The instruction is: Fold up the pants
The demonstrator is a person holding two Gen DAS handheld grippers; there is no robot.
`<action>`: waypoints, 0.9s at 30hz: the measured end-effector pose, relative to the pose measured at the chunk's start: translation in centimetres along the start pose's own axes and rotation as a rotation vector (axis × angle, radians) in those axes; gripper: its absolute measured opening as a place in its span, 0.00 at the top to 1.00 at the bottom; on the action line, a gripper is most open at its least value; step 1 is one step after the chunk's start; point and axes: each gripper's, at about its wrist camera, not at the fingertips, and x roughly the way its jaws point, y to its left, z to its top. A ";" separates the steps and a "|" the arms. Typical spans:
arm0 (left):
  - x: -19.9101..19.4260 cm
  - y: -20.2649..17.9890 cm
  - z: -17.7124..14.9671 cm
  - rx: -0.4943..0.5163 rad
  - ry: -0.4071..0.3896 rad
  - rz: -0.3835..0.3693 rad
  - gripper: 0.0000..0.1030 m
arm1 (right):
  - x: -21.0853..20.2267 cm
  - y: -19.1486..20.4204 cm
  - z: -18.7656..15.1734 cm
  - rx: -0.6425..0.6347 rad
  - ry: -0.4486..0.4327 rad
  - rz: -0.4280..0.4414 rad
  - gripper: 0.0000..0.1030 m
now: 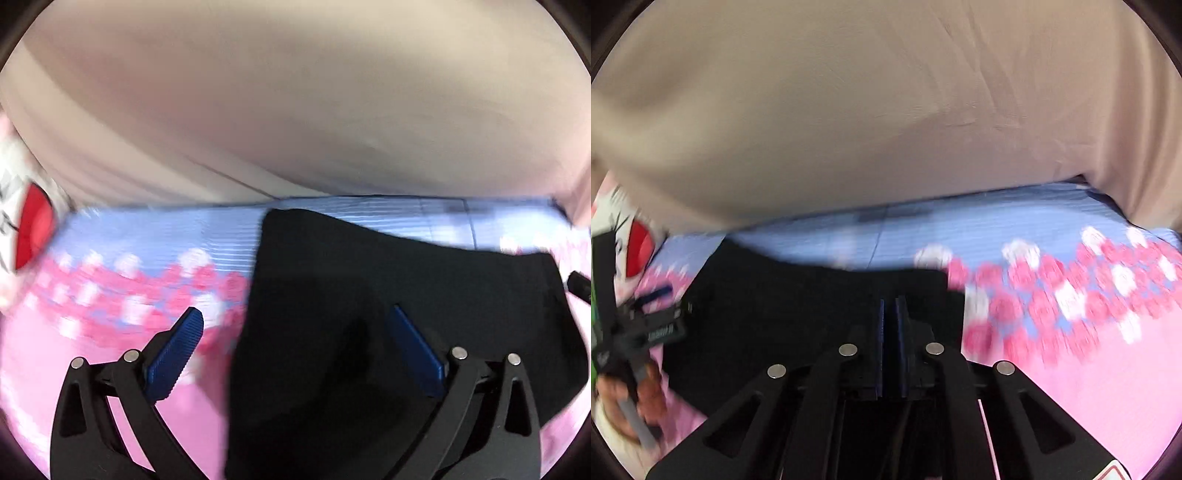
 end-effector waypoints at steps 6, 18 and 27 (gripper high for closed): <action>-3.3 0.0 -3.9 0.046 0.020 -0.011 0.05 | -1.4 -0.6 -4.2 0.023 0.013 -0.111 0.88; -9.5 0.4 -9.7 0.028 -0.029 -0.008 0.05 | -8.3 3.5 -11.9 0.047 -0.137 -0.135 0.47; -10.3 0.3 -14.9 -0.017 -0.008 -0.037 0.05 | -9.3 4.8 -16.5 0.044 -0.116 -0.153 0.37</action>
